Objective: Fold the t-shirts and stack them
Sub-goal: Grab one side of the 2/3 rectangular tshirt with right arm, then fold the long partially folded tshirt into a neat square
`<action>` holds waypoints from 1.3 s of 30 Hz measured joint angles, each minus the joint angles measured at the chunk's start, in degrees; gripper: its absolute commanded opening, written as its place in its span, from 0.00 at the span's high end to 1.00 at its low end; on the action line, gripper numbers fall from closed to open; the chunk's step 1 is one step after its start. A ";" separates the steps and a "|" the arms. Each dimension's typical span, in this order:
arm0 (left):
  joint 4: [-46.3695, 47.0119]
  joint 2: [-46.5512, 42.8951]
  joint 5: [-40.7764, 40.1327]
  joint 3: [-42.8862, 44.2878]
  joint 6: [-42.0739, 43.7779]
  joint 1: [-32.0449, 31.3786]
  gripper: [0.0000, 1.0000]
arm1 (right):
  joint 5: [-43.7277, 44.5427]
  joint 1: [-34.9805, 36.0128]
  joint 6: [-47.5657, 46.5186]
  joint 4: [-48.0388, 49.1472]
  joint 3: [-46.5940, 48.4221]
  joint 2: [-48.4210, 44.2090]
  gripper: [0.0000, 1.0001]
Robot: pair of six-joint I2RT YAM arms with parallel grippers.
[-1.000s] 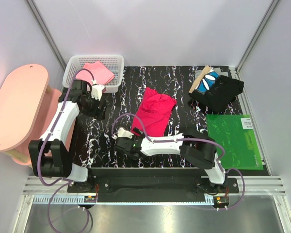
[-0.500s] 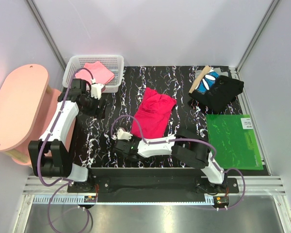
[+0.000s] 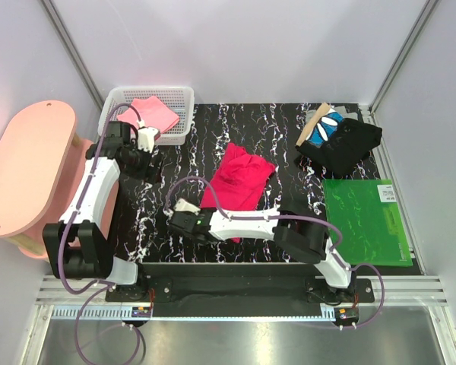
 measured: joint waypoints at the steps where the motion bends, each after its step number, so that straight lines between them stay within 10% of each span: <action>1: -0.15 -0.17 -0.02 0.00 0.00 0.00 0.16 | -1.92 0.48 0.50 -1.95 2.08 0.00 1.00; 20: -2.73 -2.78 0.00 3.58 0.17 0.00 0.16 | -25.44 5.38 6.08 -18.67 20.76 -10.32 1.00; 39: -4.66 -2.49 0.35 4.96 0.59 0.00 0.17 | -34.21 -19.54 1.16 -10.05 8.20 -15.08 1.00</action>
